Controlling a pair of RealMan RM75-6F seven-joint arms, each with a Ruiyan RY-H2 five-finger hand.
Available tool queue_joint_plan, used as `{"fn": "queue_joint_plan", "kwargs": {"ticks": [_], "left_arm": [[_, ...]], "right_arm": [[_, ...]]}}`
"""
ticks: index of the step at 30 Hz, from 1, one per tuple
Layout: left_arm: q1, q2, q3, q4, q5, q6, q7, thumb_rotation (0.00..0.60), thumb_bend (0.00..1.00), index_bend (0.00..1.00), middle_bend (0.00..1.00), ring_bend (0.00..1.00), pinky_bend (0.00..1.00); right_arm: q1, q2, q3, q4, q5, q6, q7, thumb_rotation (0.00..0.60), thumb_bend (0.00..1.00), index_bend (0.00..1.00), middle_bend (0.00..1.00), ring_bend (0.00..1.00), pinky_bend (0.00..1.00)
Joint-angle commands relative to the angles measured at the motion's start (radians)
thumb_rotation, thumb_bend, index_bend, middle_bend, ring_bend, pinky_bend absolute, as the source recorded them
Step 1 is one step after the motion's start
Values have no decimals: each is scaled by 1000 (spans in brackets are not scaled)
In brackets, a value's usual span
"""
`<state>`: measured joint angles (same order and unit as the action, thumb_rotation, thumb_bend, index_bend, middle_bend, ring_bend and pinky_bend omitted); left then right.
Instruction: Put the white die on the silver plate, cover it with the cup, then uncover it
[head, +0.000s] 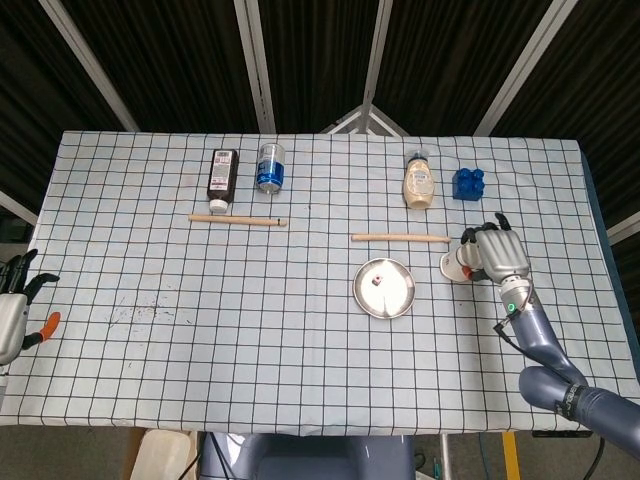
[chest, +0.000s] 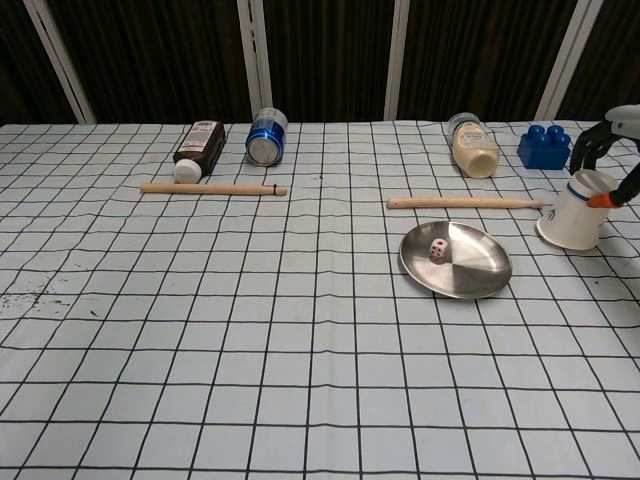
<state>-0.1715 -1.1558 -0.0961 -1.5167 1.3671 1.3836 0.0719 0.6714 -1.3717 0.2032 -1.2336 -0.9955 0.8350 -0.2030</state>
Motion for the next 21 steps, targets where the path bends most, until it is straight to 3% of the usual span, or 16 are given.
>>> {"fn": "queue_joint_plan", "kwargs": {"ticks": [1, 11, 21], "left_arm": [[-1, 1, 1, 0, 2, -3, -2, 600, 468, 288, 0, 0, 98], [4, 11, 3, -5, 10, 5, -25, 600, 467, 288, 0, 0, 98], [1, 17, 4, -1, 10, -6, -41, 600, 468, 289, 0, 0, 98]], "right_arm": [[1, 27, 5, -58, -12, 26, -24, 600, 350, 437, 457, 235, 0], [41, 58, 15, -251, 24, 53, -150, 600, 350, 436, 457, 235, 0], [97, -7, 15, -279, 75, 56, -235, 600, 351, 436, 457, 235, 0]]}}
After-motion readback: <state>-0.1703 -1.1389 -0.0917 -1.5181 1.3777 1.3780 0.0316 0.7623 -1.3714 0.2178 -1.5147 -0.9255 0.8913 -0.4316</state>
